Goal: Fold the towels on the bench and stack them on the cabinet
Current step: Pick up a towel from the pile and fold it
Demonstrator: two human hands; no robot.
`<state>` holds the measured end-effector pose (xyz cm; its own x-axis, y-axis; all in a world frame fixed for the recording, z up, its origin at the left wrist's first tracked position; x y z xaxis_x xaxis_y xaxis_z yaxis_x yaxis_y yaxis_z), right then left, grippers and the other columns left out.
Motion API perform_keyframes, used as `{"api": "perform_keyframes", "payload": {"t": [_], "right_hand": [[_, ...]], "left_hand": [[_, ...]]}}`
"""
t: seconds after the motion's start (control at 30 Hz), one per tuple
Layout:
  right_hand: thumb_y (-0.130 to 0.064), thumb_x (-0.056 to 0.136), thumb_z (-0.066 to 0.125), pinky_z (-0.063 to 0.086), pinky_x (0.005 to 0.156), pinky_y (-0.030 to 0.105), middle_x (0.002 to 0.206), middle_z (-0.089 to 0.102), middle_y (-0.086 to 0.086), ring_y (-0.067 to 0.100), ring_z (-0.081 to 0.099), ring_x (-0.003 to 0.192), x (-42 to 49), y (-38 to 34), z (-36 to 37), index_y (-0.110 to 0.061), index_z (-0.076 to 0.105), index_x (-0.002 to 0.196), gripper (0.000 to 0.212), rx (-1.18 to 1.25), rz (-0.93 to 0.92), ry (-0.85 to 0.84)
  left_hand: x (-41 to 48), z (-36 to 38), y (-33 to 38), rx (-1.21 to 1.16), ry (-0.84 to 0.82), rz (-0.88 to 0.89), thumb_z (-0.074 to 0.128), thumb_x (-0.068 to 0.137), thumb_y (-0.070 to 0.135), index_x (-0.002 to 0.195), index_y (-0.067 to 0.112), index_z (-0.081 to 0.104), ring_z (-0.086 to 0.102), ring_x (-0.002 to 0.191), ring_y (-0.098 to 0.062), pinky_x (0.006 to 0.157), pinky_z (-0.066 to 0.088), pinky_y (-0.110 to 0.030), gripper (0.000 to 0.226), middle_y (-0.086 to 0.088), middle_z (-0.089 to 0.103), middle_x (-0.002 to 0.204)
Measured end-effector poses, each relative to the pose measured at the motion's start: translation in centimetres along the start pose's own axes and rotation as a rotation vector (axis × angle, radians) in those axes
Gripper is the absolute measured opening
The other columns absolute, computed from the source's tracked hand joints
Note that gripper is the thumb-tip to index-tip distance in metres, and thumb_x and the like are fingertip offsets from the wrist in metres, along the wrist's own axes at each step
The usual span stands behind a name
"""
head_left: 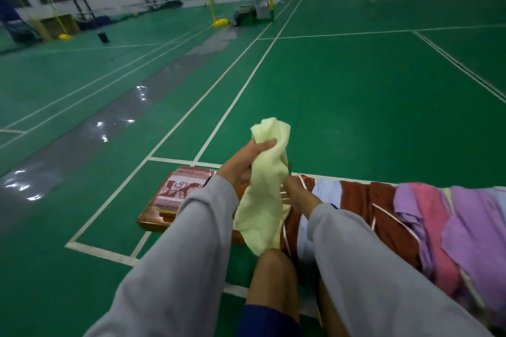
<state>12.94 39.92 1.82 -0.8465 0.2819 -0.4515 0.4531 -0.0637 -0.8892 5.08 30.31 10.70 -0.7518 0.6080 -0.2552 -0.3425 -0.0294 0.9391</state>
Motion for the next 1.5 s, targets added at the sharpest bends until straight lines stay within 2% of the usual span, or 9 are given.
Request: {"api": "perform_keyframes", "payload": {"t": [0.1,0.23,0.33,0.43,0.5,0.67,0.8,1.1,1.5], "right_hand": [[-0.019,0.112,0.038,0.055,0.055,0.020,0.076,0.072,-0.007,0.008,0.074,0.079,-2.2,-3.1,-0.8,-0.019,0.058,0.100,0.024,0.419,-0.083,-0.050],[-0.067,0.103,0.031,0.061,0.070,0.034,0.092,0.077,0.012,0.025,0.075,0.083,-3.0,-7.9,-1.9,-0.011,0.070,0.111,0.069,0.500,-0.144,-0.106],[-0.090,0.081,0.041,0.055,0.062,0.032,0.080,0.072,0.012,0.028,0.071,0.071,-2.9,-9.6,-3.5,-0.009,0.069,0.081,0.085,0.248,-0.147,-0.090],[-0.056,0.081,0.075,0.056,0.069,0.041,0.085,0.075,0.007,0.029,0.073,0.083,-3.4,-11.7,-7.1,-0.010,0.073,0.081,0.046,-0.118,-0.341,0.146],[-0.035,0.089,0.072,0.044,0.059,0.034,0.073,0.065,0.000,0.022,0.059,0.071,-4.0,-12.9,-9.2,-0.014,0.065,0.069,0.029,-0.178,-0.388,0.257],[-0.042,0.094,0.063,0.032,0.059,0.032,0.071,0.051,0.005,0.017,0.043,0.068,-4.9,-14.3,-12.3,0.007,0.064,0.083,0.051,-0.061,-0.405,0.415],[-0.038,0.102,0.055,0.040,0.066,0.034,0.075,0.060,0.001,0.019,0.050,0.070,-6.2,-15.3,-13.3,-0.010,0.064,0.079,0.038,-0.101,-0.466,0.417],[-0.034,0.105,0.047,0.053,0.089,0.041,0.106,0.071,0.011,0.022,0.060,0.090,-5.2,-14.8,-14.4,-0.002,0.069,0.111,0.039,-0.076,-0.474,0.391],[-0.031,0.100,0.053,0.054,0.074,0.037,0.093,0.069,0.009,0.022,0.059,0.080,-2.1,-12.3,-16.0,-0.010,0.066,0.087,0.028,0.142,-0.334,0.425]], "left_hand": [[-1.2,2.3,2.9,-0.005,-0.104,0.048,0.067,0.090,-0.003,0.148,0.018,0.043,0.066,0.115,-0.039,0.092,0.057,-0.054,0.066,-0.022,0.062,0.135],[-0.9,1.1,3.2,0.188,0.183,0.077,0.069,0.070,0.000,0.140,0.019,0.047,0.065,0.114,-0.036,0.095,0.056,-0.057,0.076,-0.017,0.062,0.133],[1.6,-0.5,1.6,0.315,0.311,0.016,0.073,0.051,0.019,0.130,0.006,0.053,0.068,0.106,-0.037,0.092,0.058,-0.054,0.082,-0.024,0.064,0.127],[-1.4,3.6,2.9,0.078,0.206,0.016,0.070,0.076,0.021,0.121,-0.002,0.063,0.071,0.092,-0.032,0.083,0.060,-0.042,0.050,-0.022,0.072,0.109],[-2.2,5.8,3.6,-0.162,0.120,0.051,0.060,0.093,0.022,0.107,0.003,0.068,0.071,0.083,-0.029,0.079,0.059,-0.037,0.025,-0.017,0.073,0.095],[-1.9,6.1,2.5,-0.387,0.241,0.130,0.061,0.096,0.015,0.126,-0.001,0.061,0.070,0.089,-0.031,0.083,0.059,-0.040,0.035,-0.019,0.071,0.107],[-2.3,7.0,1.5,-0.340,0.195,0.075,0.063,0.098,0.026,0.127,-0.001,0.064,0.071,0.098,-0.032,0.087,0.057,-0.041,0.040,-0.019,0.074,0.113],[-1.1,7.5,0.8,-0.200,0.136,0.059,0.068,0.095,0.035,0.135,0.008,0.059,0.071,0.110,-0.034,0.098,0.055,-0.048,0.049,-0.017,0.074,0.118],[-0.3,4.1,0.5,-0.413,0.209,0.091,0.065,0.090,0.019,0.125,0.006,0.061,0.069,0.093,-0.033,0.088,0.058,-0.047,0.038,-0.018,0.073,0.107]]}}
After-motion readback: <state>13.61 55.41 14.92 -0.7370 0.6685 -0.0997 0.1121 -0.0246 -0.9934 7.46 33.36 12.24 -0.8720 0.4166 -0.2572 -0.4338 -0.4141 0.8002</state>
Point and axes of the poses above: each hand's wrist, its own x-axis towards the middle knuckle, its own z-axis out of the palm, y = z × x, the point moved 7 cm from there along x, towards the middle knuckle
